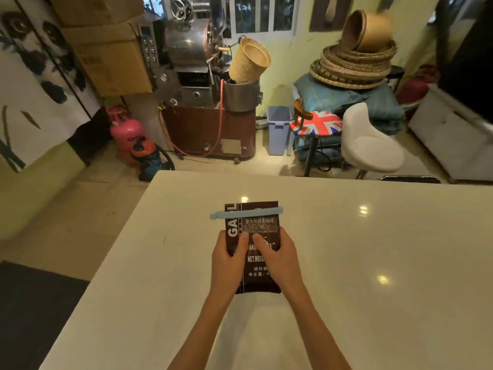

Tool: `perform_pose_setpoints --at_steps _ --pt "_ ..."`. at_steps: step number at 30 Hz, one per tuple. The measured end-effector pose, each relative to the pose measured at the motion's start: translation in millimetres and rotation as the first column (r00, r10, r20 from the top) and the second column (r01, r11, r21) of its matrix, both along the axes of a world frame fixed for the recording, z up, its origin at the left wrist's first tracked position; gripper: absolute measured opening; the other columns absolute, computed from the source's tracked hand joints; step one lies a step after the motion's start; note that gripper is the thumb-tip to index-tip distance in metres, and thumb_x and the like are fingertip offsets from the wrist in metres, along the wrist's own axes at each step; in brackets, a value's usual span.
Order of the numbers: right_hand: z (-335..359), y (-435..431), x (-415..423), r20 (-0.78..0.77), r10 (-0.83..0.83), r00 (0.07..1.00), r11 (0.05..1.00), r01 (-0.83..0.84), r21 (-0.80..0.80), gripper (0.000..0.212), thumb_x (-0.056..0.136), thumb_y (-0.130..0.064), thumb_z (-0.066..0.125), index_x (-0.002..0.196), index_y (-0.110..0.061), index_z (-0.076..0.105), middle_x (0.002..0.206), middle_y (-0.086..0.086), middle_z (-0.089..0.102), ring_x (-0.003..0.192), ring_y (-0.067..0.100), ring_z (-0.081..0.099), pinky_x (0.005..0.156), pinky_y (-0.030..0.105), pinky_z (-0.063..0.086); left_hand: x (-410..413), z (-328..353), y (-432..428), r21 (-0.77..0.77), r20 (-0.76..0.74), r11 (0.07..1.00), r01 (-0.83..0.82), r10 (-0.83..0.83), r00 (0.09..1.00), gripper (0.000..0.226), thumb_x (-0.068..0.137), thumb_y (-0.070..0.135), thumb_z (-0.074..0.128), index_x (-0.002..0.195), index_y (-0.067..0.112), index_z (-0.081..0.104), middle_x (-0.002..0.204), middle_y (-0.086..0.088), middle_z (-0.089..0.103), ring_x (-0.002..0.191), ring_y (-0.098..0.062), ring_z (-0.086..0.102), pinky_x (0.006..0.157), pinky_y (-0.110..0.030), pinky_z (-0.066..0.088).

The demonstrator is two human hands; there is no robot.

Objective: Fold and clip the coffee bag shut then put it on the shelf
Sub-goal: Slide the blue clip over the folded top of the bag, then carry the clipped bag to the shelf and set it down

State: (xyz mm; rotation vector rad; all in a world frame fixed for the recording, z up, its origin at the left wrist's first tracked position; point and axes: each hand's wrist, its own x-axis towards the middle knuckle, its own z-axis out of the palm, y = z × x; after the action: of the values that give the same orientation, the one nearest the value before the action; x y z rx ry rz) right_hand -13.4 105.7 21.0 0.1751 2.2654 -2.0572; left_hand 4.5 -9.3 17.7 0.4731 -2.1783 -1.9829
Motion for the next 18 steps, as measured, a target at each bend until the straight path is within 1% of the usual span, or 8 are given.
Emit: perform_pose_setpoints --at_steps 2,5,7,9,11,13,15,18 --pt "0 -5 -4 -0.023 -0.106 0.994 0.993 0.107 0.042 0.027 0.086 -0.035 0.068 0.111 -0.027 0.064 0.100 -0.008 0.073 0.090 0.008 0.070 0.083 0.034 0.058 -10 1 0 0.027 -0.008 0.999 0.043 -0.042 0.999 0.012 0.096 0.029 0.060 0.107 0.024 0.061 0.099 0.000 0.073 0.092 -0.016 0.073 0.078 -0.032 0.060" --pt "-3 -7 -5 -0.014 -0.215 0.977 0.975 0.215 0.057 0.022 0.087 -0.036 0.067 0.107 -0.028 0.065 0.098 -0.006 0.074 0.088 0.009 0.072 0.080 0.032 0.059 -22 -3 -7 0.124 0.058 0.971 0.204 -0.212 0.976 0.021 0.099 0.033 0.054 0.114 0.020 0.057 0.105 -0.003 0.071 0.096 -0.019 0.072 0.080 -0.037 0.061" --pt "-6 -6 2 0.023 -0.304 0.952 0.953 0.304 -0.003 0.019 0.089 -0.037 0.065 0.105 -0.028 0.065 0.097 -0.001 0.075 0.087 0.012 0.074 0.077 0.031 0.060 -26 -6 -13 0.197 0.087 0.915 0.352 -0.375 0.923 0.020 0.101 0.032 0.048 0.117 0.020 0.053 0.106 -0.003 0.069 0.092 -0.012 0.073 0.072 -0.028 0.061" --pt "-6 -4 15 0.046 -0.382 0.923 0.922 0.384 -0.050 0.022 0.091 -0.043 0.060 0.106 -0.028 0.064 0.099 0.001 0.076 0.087 0.012 0.074 0.077 0.031 0.060 -24 -10 -13 0.174 0.082 0.870 0.461 -0.479 0.874 0.021 0.103 0.030 0.046 0.120 0.020 0.052 0.106 0.001 0.068 0.086 -0.004 0.071 0.065 -0.017 0.058" --pt "-4 2 36 0.080 -0.424 0.902 0.902 0.428 -0.049 0.026 0.092 -0.050 0.054 0.108 -0.030 0.061 0.102 -0.001 0.075 0.091 0.012 0.074 0.080 0.032 0.059 -17 -8 -5 0.148 0.080 0.842 0.519 -0.533 0.842 0.026 0.103 0.030 0.044 0.123 0.016 0.052 0.110 -0.003 0.067 0.091 -0.007 0.070 0.068 -0.019 0.058" --pt "-2 16 63 0.090 -0.469 0.879 0.882 0.471 -0.006 0.030 0.092 -0.054 0.050 0.110 -0.031 0.060 0.104 -0.002 0.074 0.092 0.011 0.073 0.082 0.031 0.059 -6 -4 12 0.138 0.083 0.795 0.591 -0.603 0.793 0.029 0.104 0.032 0.042 0.124 0.014 0.052 0.112 -0.006 0.067 0.097 -0.015 0.070 0.076 -0.028 0.059" --pt "1 35 101 0.081 -0.583 0.809 0.813 0.581 0.045 0.030 0.092 -0.055 0.048 0.105 -0.031 0.061 0.101 -0.002 0.075 0.087 0.008 0.073 0.079 0.029 0.059 11 -1 37 0.118 0.090 0.702 0.703 -0.712 0.696 0.029 0.104 0.032 0.041 0.124 0.015 0.053 0.113 -0.007 0.068 0.101 -0.020 0.070 0.084 -0.037 0.060" --pt "6 62 180 0.039 -0.818 0.574 0.575 0.816 0.061 0.028 0.095 -0.050 0.048 0.099 -0.027 0.064 0.093 0.001 0.076 0.080 0.010 0.074 0.072 0.028 0.060 62 10 89 0.089 0.086 0.473 0.877 -0.881 0.466 0.029 0.104 0.032 0.040 0.124 0.016 0.054 0.112 -0.006 0.069 0.100 -0.019 0.071 0.084 -0.037 0.061"
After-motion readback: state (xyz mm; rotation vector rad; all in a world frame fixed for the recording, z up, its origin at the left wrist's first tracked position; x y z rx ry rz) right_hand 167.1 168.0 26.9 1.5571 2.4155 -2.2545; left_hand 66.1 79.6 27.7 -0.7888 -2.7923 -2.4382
